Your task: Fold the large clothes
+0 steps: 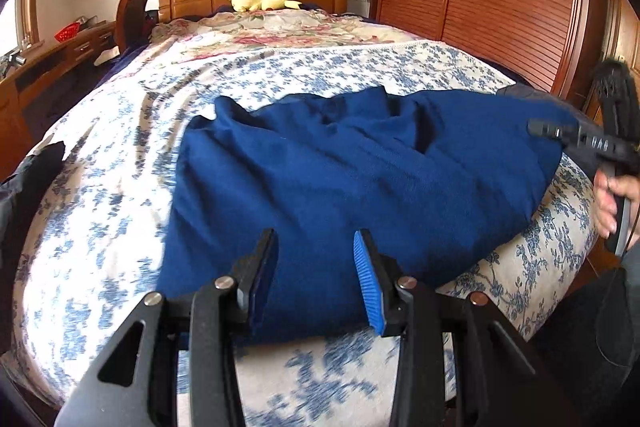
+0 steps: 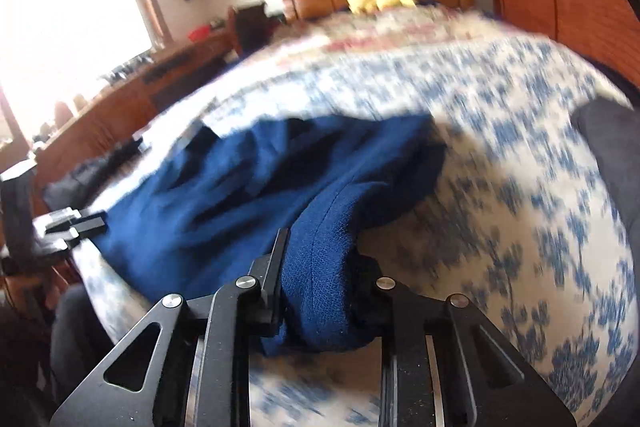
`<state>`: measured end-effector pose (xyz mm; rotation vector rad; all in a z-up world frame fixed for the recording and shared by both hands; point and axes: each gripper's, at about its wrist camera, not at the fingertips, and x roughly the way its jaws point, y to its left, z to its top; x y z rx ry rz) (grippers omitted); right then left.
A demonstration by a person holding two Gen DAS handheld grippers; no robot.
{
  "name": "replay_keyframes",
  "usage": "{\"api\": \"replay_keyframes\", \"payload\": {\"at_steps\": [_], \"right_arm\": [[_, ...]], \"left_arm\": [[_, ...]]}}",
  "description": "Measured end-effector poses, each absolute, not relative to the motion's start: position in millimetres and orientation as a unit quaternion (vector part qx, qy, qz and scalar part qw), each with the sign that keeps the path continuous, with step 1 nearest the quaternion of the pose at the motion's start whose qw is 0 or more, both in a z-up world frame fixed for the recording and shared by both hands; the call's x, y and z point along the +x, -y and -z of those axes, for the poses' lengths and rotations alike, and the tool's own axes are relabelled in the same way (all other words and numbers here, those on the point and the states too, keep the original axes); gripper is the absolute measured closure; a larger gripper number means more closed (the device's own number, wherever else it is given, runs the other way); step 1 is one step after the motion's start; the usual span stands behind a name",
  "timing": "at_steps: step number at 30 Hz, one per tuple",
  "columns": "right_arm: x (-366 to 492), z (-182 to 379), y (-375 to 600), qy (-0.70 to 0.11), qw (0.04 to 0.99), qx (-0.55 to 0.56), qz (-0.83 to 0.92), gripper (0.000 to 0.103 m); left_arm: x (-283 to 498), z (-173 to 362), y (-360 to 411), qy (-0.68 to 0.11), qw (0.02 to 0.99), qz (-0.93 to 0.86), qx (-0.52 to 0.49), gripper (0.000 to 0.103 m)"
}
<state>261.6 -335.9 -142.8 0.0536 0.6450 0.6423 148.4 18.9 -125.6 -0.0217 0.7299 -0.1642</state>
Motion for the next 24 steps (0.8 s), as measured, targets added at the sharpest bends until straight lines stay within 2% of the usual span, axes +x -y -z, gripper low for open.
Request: {"api": "replay_keyframes", "payload": {"at_steps": [15,19,24], "right_arm": [[229.6,62.6,103.2,-0.239,0.868,-0.071,-0.430,0.085],[224.5,82.0,38.9,-0.278,0.837,-0.088,-0.462,0.084],[206.7,124.4,-3.3,-0.299,0.828,-0.145,-0.452,0.069]], "left_arm": [[77.7,103.1,-132.0,-0.313,0.949,0.005,-0.044,0.066],[64.2,98.9,-160.1,-0.309,0.950,-0.014,-0.053,0.066],[49.0,99.3,-182.5,-0.308,0.949,-0.026,-0.059,0.066]]}}
